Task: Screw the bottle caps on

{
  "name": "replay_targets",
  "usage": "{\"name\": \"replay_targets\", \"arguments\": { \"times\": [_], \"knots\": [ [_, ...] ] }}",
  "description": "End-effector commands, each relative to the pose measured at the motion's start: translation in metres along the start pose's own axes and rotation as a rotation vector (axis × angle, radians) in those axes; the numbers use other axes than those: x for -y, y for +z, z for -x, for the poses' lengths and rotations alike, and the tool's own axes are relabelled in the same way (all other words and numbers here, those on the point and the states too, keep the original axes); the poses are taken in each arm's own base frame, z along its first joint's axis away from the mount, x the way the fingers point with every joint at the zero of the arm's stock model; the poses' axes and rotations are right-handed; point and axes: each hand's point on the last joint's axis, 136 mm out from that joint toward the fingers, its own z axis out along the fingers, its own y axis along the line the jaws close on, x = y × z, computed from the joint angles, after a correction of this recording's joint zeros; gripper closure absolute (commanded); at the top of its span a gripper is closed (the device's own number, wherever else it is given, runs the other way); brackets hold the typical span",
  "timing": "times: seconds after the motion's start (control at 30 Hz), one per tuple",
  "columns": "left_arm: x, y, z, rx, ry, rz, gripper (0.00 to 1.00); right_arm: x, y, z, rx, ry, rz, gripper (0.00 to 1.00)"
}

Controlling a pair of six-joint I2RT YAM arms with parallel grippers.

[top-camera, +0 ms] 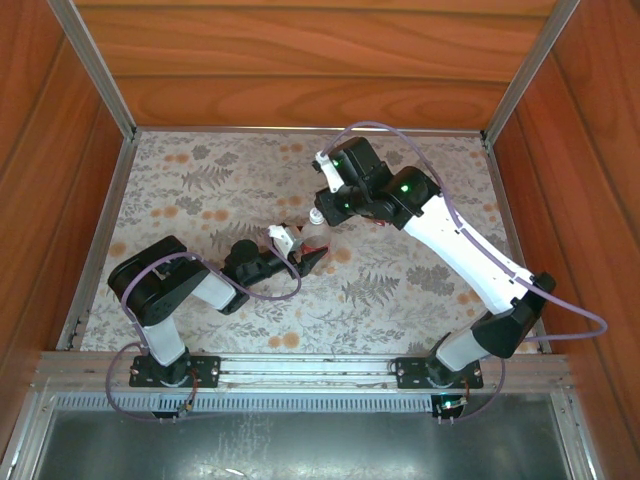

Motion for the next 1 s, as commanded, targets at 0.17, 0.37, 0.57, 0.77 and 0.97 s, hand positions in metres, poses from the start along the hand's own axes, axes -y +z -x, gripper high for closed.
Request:
{"name": "replay_targets", "arguments": {
  "times": [0.17,0.37,0.57,0.77,0.97],
  "knots": [
    [0.004,-0.004,-0.044,-0.148,-0.064,-0.011,0.29,-0.006,0.004,-0.003,-0.007,0.028,0.058,0.65],
    [0.005,-0.003,-0.044,-0.148,-0.069,-0.014,0.29,-0.004,0.008,-0.007,-0.022,0.038,0.059,0.72],
    [0.005,-0.002,-0.043,-0.144,-0.065,-0.018,0.29,0.001,0.010,-0.015,-0.039,0.051,0.052,0.73],
    [0.006,-0.002,-0.044,-0.147,-0.067,-0.021,0.29,0.002,0.014,-0.019,-0.049,0.063,0.056,0.73],
    [0.005,-0.003,-0.043,-0.145,-0.070,-0.016,0.29,0.002,0.016,-0.022,-0.054,0.078,0.070,0.75]
  ]
}}
